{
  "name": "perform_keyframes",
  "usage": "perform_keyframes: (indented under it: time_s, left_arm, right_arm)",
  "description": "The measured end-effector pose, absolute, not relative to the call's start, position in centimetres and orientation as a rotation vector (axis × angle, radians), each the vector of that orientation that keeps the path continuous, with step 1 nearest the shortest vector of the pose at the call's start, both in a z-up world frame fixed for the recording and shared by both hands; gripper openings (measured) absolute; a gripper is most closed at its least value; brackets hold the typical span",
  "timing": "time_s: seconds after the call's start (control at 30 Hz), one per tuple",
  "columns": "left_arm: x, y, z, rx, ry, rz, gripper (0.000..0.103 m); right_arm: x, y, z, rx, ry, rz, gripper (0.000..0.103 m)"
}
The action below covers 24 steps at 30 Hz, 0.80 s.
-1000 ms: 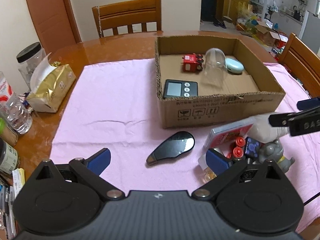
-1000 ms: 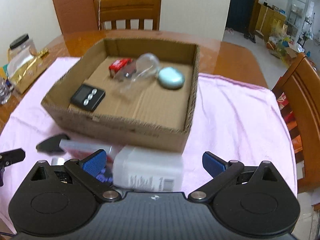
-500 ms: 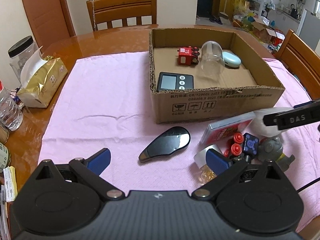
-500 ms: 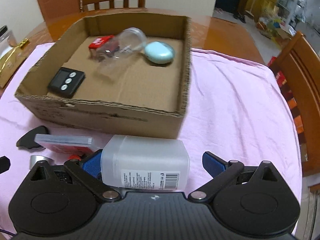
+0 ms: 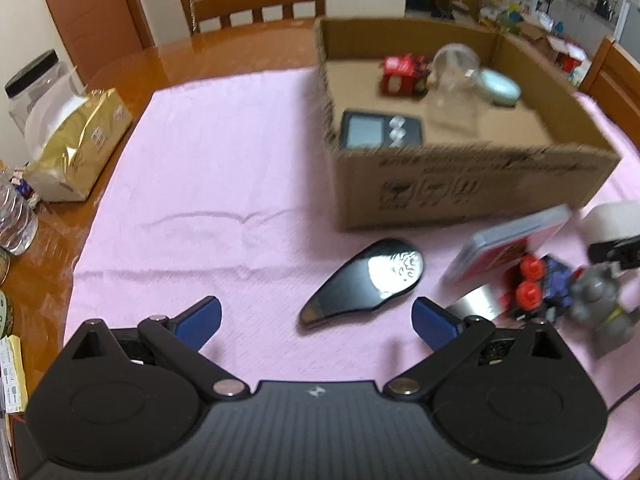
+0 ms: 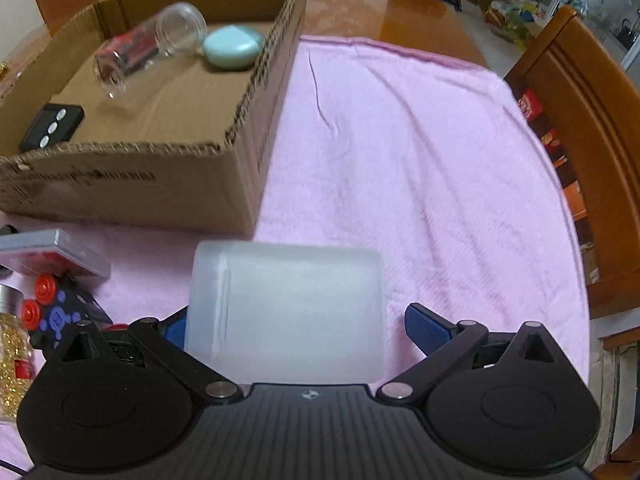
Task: Organize rigid objects
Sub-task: 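Close the right gripper on the white plastic bottle, then grasp the black teardrop-shaped case with the left gripper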
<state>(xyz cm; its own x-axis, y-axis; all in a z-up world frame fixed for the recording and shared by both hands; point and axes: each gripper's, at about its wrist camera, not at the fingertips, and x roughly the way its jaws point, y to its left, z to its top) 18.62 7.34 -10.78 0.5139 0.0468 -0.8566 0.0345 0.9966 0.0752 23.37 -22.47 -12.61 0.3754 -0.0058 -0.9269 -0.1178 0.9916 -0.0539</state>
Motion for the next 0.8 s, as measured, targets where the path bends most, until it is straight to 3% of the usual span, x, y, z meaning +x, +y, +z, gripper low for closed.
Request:
perform_keyframes:
  time_s: [0.47, 0.8]
  left_arm:
    - [20.1, 11.0, -13.0, 0.061, 1.039, 0.149, 0.102]
    - [19.2, 9.3, -10.7, 0.027, 0.999, 0.016, 0.102]
  right_arm:
    - [23.5, -23.2, -12.9, -0.111, 1.177, 0.120, 0.103]
    - [23.4, -23.2, -12.8, -0.116, 1.168, 0.132, 0.103]
